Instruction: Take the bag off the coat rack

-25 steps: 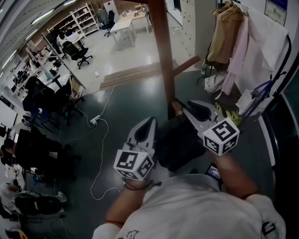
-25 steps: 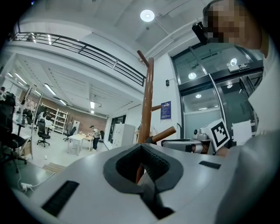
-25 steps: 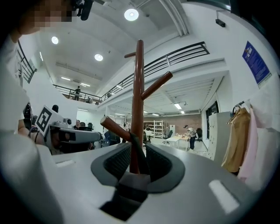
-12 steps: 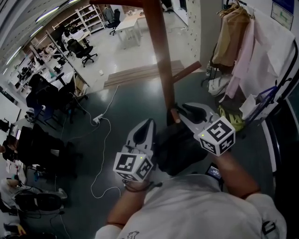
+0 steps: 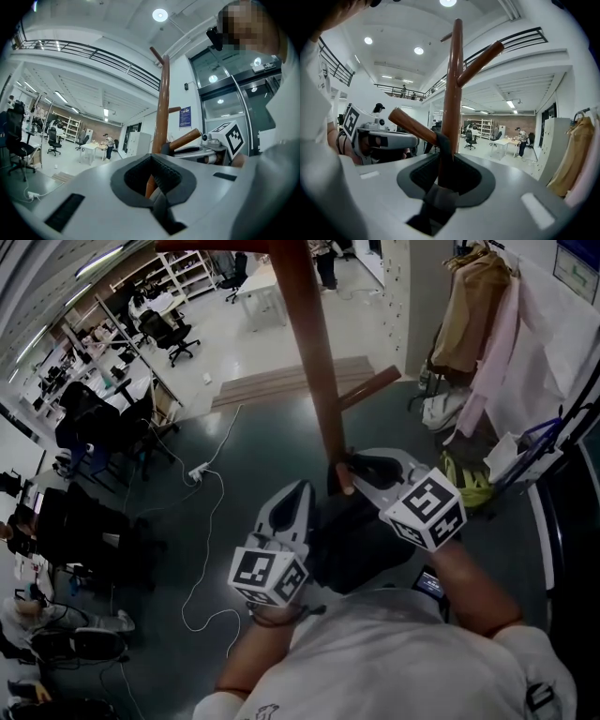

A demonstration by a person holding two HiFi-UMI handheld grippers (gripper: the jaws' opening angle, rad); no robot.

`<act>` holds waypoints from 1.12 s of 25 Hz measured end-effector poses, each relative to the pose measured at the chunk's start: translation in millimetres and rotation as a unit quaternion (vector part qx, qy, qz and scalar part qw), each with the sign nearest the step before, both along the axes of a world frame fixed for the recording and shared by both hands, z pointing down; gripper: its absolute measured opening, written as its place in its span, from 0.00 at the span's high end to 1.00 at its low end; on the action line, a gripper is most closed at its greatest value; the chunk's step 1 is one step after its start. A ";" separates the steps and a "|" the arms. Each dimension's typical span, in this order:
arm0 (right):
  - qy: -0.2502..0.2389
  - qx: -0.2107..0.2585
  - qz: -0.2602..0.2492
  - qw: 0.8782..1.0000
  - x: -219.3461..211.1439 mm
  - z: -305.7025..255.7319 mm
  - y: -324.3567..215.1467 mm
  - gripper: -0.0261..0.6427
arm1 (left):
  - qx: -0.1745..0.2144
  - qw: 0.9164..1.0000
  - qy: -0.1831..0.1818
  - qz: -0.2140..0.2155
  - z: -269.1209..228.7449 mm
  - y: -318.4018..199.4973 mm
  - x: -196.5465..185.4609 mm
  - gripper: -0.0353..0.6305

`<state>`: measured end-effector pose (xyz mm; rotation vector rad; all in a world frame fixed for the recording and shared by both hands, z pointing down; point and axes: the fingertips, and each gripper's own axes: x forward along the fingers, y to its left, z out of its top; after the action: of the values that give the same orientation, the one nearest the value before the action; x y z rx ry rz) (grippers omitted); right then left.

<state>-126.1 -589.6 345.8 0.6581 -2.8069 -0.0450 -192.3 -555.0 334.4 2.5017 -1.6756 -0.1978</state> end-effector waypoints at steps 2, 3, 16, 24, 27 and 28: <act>0.004 0.003 0.002 1.000 -1.4 0.1 -3.5 0.85 | 0.000 1.000 0.000 -0.004 0.2 -1.4 -1.0 0.94; 0.004 0.006 0.003 1.000 -2.0 -0.2 -4.5 0.85 | -0.001 1.000 0.000 -0.005 0.2 -1.8 -1.3 0.94; -0.057 0.028 0.029 0.998 2.8 -7.8 -5.7 0.92 | -0.007 1.000 0.001 -0.001 1.8 -1.2 -1.3 0.94; -0.086 0.024 0.046 0.995 6.2 -24.0 13.6 0.92 | -0.001 1.000 0.001 0.021 -7.7 15.9 -0.2 0.94; -0.095 0.026 0.056 0.994 8.0 -30.9 21.6 0.92 | 0.006 0.999 0.006 0.034 -14.4 25.7 1.8 0.94; -0.098 0.026 0.059 0.993 7.8 -32.6 24.9 0.92 | 0.010 0.999 0.006 0.038 -18.0 30.2 2.1 0.94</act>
<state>-118.3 -564.7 313.3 0.8838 -2.9546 -0.0329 -190.3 -524.7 316.3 2.5680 -1.5785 -0.2223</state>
